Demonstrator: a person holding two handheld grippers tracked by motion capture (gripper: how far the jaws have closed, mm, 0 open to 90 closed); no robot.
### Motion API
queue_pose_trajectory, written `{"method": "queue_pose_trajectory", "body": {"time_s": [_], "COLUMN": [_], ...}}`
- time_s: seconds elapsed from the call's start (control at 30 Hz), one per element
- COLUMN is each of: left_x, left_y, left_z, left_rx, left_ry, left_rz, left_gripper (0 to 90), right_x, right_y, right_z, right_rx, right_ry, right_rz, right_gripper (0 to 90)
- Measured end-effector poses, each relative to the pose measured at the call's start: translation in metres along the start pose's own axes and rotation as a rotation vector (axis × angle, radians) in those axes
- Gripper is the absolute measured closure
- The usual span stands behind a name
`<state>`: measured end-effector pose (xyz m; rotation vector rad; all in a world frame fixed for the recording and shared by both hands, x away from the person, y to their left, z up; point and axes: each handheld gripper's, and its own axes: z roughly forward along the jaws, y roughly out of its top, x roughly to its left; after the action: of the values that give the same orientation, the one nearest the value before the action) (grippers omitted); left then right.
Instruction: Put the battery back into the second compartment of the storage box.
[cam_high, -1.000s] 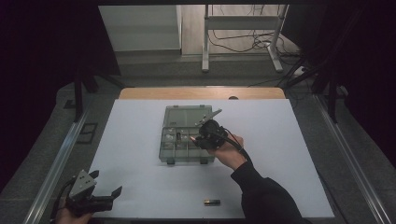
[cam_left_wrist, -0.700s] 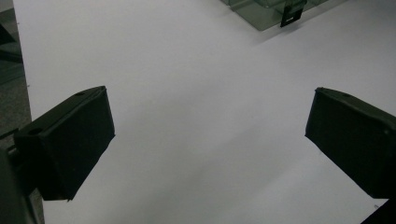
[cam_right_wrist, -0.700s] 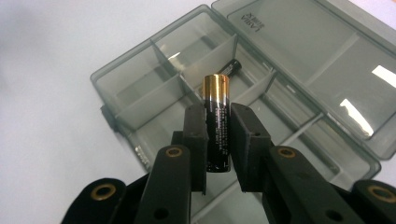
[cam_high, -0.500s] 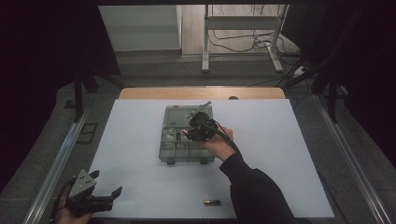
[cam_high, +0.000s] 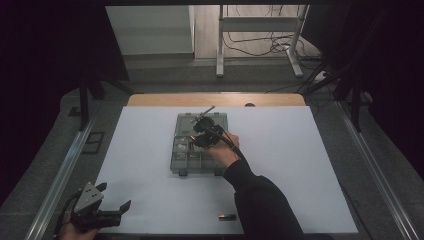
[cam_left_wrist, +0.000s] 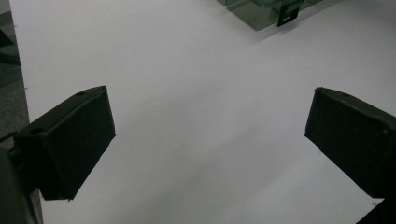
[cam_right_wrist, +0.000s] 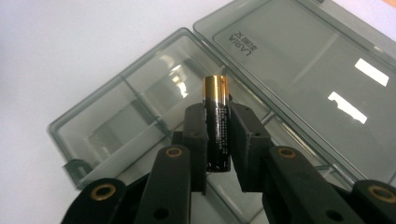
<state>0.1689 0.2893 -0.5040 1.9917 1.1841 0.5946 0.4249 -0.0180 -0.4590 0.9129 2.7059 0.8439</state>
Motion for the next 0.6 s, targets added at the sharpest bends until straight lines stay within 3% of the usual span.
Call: {"method": "queue_pose_trajectory", "body": {"time_s": [0.27,0.43,0.47,0.53,0.6], "left_x": [0.0,0.0,0.0,-0.001,-0.001], "left_y": [0.0,0.0,0.0,0.0,0.0], "left_z": [0.0,0.0,0.0,0.0,0.0], "left_rx": [0.0,0.0,0.0,0.002,0.003], "left_ry": [-0.002,-0.003,-0.003,-0.001,-0.001], "left_rz": [0.004,0.006,0.006,0.009,0.01], "left_gripper": [1.8,1.8,1.8,1.8,1.9], "right_x": [-0.001,0.001,0.001,0.0,0.0], "right_y": [0.005,0.005,0.005,0.004,0.001], "right_z": [0.013,0.008,0.008,0.003,0.0], "right_rx": [0.013,-0.017,-0.017,-0.021,-0.027], "right_ry": [-0.007,-0.024,-0.024,-0.016,-0.024], "right_rz": [0.004,-0.008,-0.008,-0.015,-0.034], "right_gripper": [75.5,54.3,54.3,41.2,35.0]}}
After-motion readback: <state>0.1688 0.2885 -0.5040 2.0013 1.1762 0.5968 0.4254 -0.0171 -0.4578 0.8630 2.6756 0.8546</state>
